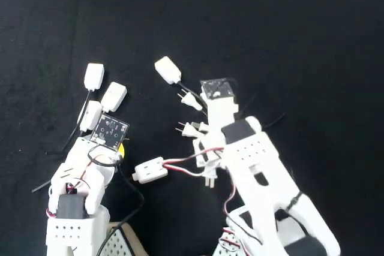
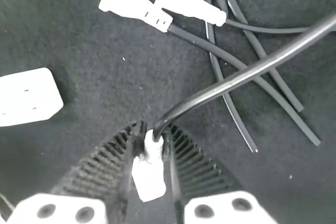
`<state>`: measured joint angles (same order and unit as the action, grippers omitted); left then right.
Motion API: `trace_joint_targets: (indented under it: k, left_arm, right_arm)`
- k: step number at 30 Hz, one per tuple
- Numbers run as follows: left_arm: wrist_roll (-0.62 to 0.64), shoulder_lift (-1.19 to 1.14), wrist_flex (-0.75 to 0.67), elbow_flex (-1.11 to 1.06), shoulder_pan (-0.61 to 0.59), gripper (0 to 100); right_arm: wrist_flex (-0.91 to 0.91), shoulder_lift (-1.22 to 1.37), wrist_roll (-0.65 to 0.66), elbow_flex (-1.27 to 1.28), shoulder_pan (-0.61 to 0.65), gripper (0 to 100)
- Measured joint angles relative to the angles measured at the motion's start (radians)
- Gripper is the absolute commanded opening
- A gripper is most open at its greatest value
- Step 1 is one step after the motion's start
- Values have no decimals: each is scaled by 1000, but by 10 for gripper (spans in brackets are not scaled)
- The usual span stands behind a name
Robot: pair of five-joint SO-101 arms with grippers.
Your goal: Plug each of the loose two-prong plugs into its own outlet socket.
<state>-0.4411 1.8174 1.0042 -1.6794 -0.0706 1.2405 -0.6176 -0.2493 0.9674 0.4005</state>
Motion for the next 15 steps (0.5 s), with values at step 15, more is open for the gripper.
trace_joint_targets:
  k: [15]
  left_arm:
    - [0, 0, 0, 0, 0, 173]
  right_arm:
    - [-92, -72, 0, 97, 26, 11]
